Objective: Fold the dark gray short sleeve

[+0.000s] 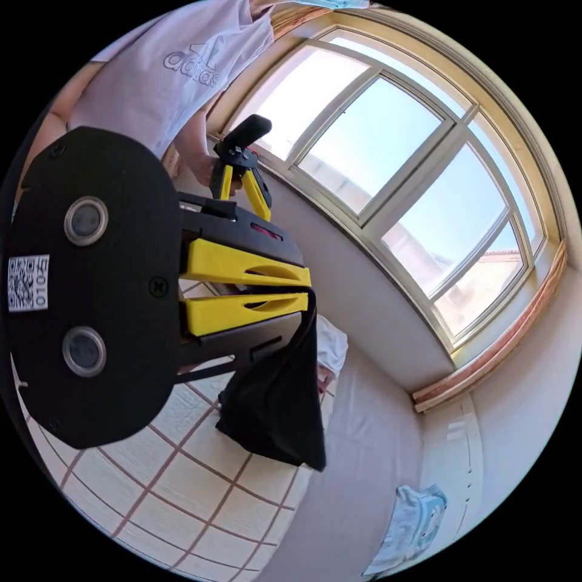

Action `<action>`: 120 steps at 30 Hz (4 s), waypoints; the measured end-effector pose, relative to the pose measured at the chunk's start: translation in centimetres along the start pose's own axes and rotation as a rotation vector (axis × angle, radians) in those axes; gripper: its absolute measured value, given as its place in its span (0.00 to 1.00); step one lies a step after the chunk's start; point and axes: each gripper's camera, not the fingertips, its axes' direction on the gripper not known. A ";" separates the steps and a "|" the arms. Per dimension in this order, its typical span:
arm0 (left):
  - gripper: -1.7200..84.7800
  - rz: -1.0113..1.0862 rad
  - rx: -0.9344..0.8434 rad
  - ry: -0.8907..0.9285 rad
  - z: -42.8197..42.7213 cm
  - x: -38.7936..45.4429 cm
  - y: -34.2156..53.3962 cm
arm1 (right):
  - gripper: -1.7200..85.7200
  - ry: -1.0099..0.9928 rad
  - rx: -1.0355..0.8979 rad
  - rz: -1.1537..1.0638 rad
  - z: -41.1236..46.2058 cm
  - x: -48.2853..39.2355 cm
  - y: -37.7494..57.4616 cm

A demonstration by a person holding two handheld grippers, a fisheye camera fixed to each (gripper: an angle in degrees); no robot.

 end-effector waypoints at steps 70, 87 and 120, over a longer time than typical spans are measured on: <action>0.03 -0.202 0.470 1.374 18.9 -2.9 -25.0 | 0.14 0.439 0.304 -0.576 -24.0 -25.8 47.5; 0.07 -0.157 0.323 1.077 24.4 -8.1 -24.8 | 0.06 0.017 0.125 -0.724 -24.3 -25.9 42.5; 0.09 0.818 0.293 1.011 12.6 11.8 -19.8 | 0.07 -0.225 0.128 -0.887 -24.5 -20.2 38.7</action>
